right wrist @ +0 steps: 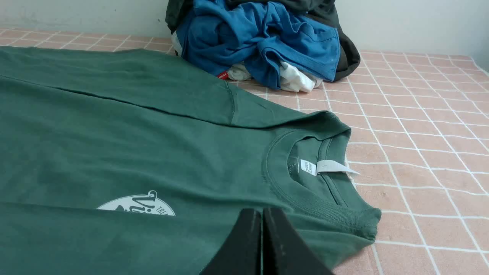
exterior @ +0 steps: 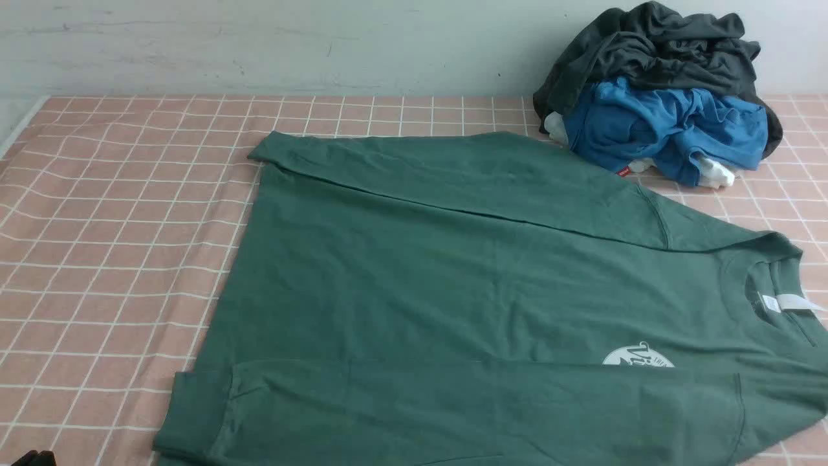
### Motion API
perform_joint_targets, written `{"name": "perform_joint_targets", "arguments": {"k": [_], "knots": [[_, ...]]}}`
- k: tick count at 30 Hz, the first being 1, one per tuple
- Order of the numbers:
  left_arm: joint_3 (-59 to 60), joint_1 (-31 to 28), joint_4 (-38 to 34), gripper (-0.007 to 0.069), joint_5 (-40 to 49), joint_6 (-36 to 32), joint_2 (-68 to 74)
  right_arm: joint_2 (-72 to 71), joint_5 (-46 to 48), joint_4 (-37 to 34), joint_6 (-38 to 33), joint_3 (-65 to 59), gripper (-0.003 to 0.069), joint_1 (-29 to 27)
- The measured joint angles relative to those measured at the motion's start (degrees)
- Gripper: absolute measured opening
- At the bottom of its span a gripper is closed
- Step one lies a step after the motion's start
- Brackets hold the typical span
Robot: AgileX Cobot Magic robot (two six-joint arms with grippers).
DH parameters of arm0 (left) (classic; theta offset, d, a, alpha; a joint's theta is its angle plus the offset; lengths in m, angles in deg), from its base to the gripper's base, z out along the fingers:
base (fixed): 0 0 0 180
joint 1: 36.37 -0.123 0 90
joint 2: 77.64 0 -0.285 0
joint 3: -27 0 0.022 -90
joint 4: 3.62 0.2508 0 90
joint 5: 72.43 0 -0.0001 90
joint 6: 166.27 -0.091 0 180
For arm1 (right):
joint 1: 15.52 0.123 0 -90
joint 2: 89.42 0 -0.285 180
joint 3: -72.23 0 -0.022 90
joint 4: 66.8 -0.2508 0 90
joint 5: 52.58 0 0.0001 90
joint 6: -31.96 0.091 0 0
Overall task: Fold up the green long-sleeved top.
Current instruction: Use the left arm to clamp the cuff closest to it
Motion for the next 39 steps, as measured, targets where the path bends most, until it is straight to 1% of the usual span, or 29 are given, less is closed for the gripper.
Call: {"name": "perform_joint_targets", "arguments": {"k": [26,30,33,34,35,36,38,39], "knots": [[0.0,0.0,0.1,0.0009,0.0,-0.2,0.0,0.0,0.0,0.0,0.0,0.0,0.0006,0.0],[0.0,0.0,1.0,0.0009,-0.4,-0.4,0.0,0.0,-0.1,0.4,0.0,0.0,0.0006,0.0],[0.2,0.0,2.9,0.0009,-6.3,-1.3,0.0,0.0,-4.5,1.4,0.0,-0.2,0.0006,0.0],[0.2,0.0,3.0,0.0009,-7.0,-1.3,0.0,0.0,-5.6,1.4,0.0,-0.2,0.0006,0.0],[0.2,0.0,3.0,0.0009,-10.7,-1.3,0.0,0.0,-8.0,1.5,0.0,-0.2,0.0006,0.0],[0.2,0.0,3.0,0.0009,-17.4,-1.3,0.0,0.0,-14.6,1.5,0.0,-0.2,0.0006,0.0],[0.2,0.0,3.0,0.0009,-25.9,-1.3,0.0,0.0,-21.8,1.5,1.5,-0.2,0.0006,0.0],[0.2,0.0,3.0,0.0009,-28.3,-1.3,0.0,0.0,-24.2,1.5,2.3,-0.2,0.0006,0.0]]}}
